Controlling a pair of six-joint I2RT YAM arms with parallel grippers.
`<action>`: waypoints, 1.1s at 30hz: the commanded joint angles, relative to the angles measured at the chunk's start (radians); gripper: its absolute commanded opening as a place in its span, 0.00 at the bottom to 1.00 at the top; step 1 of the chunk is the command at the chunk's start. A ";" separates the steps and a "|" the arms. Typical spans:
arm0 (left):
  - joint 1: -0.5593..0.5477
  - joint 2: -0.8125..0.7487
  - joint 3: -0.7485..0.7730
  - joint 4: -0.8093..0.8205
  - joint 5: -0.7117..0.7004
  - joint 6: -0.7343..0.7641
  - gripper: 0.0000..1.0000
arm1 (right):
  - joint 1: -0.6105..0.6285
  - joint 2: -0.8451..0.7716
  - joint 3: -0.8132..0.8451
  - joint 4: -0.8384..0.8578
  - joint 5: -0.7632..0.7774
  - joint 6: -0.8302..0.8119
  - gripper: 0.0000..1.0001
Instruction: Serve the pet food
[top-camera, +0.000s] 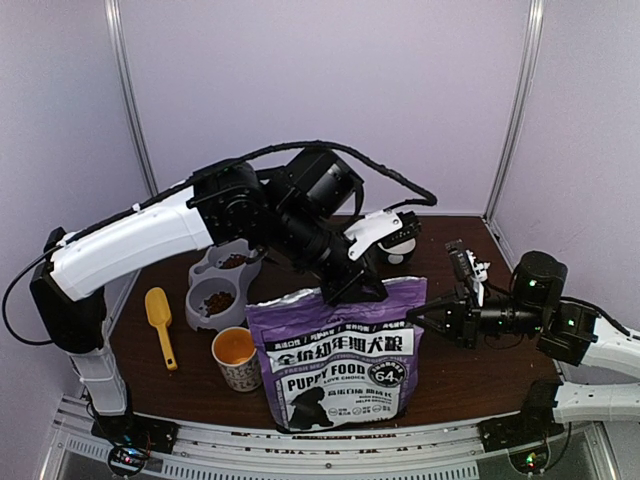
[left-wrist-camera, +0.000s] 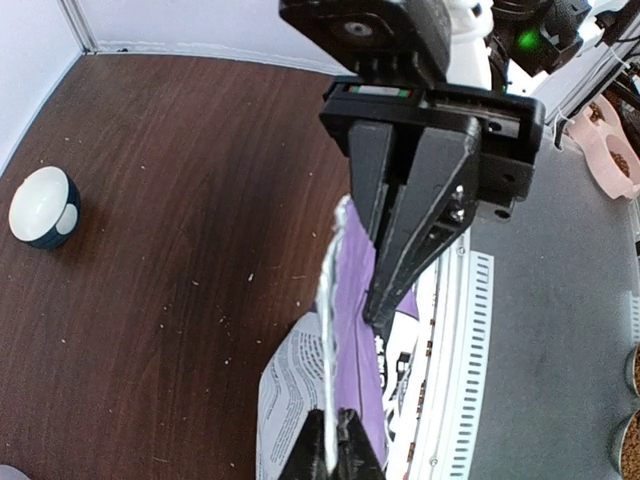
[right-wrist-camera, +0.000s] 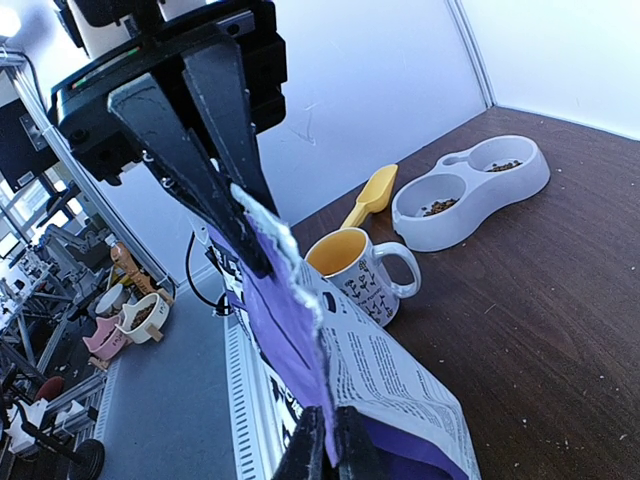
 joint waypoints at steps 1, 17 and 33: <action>0.007 -0.049 -0.028 -0.065 -0.033 0.012 0.00 | -0.006 -0.038 0.013 0.110 0.047 -0.004 0.00; 0.008 -0.091 -0.082 -0.065 -0.070 0.015 0.00 | -0.007 -0.034 0.018 0.107 0.067 -0.010 0.00; 0.023 -0.138 -0.145 -0.065 -0.100 0.006 0.10 | -0.007 -0.043 0.024 0.082 0.092 -0.027 0.00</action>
